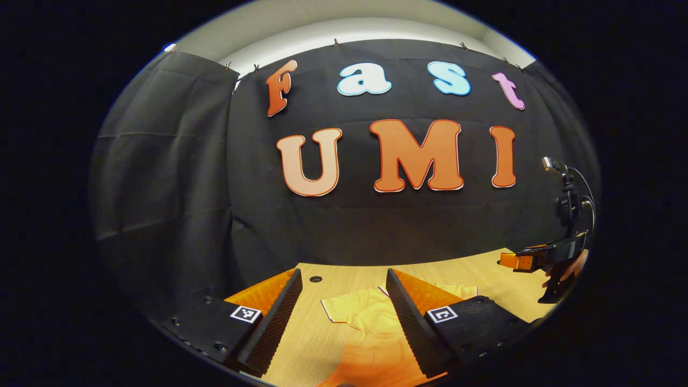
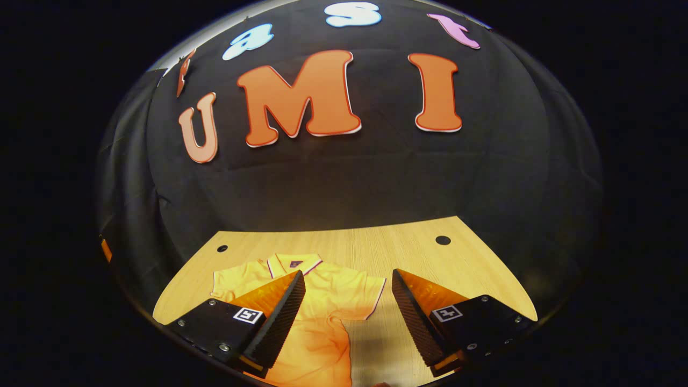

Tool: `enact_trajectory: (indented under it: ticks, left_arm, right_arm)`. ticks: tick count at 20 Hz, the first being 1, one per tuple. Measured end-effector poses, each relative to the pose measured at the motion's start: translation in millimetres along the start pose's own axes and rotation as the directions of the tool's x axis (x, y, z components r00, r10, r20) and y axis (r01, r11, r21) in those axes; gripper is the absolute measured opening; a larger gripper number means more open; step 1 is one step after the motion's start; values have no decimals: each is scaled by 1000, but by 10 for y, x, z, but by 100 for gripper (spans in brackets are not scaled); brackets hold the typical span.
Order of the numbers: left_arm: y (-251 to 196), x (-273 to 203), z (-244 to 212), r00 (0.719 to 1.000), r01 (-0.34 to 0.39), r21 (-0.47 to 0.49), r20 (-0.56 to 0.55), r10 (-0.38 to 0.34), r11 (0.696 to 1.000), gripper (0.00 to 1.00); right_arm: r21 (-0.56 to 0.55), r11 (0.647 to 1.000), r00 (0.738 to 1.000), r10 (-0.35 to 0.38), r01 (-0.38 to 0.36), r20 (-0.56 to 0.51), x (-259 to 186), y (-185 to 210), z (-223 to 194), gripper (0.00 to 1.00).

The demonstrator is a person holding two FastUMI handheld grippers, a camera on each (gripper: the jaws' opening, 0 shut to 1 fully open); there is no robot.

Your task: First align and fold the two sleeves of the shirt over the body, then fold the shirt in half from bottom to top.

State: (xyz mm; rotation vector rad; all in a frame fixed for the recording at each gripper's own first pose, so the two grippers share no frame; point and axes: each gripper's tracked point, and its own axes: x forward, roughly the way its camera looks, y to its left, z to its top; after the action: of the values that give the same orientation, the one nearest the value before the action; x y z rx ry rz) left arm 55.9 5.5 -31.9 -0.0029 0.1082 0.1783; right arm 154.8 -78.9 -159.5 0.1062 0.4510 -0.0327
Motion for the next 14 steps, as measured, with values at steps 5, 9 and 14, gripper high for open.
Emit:
enact_trajectory:
  ticks: [5, 9, 14]
  left_arm:
    - [-152, -6, -152, 998, 23, -127, -60, -31, 992, 96]
    - [-194, -14, -259, 995, -10, -150, -100, -5, 989, 98]
    - [-160, 27, -427, 986, -82, -139, -157, 60, 987, 98]
  right_arm:
    - [71, 997, 983, 50, -38, -177, 400, -123, -296, 96]
    - [54, 996, 945, 78, -64, -318, 800, -138, -640, 95]
    - [41, 997, 897, 76, -65, -436, 1230, -264, -815, 86]
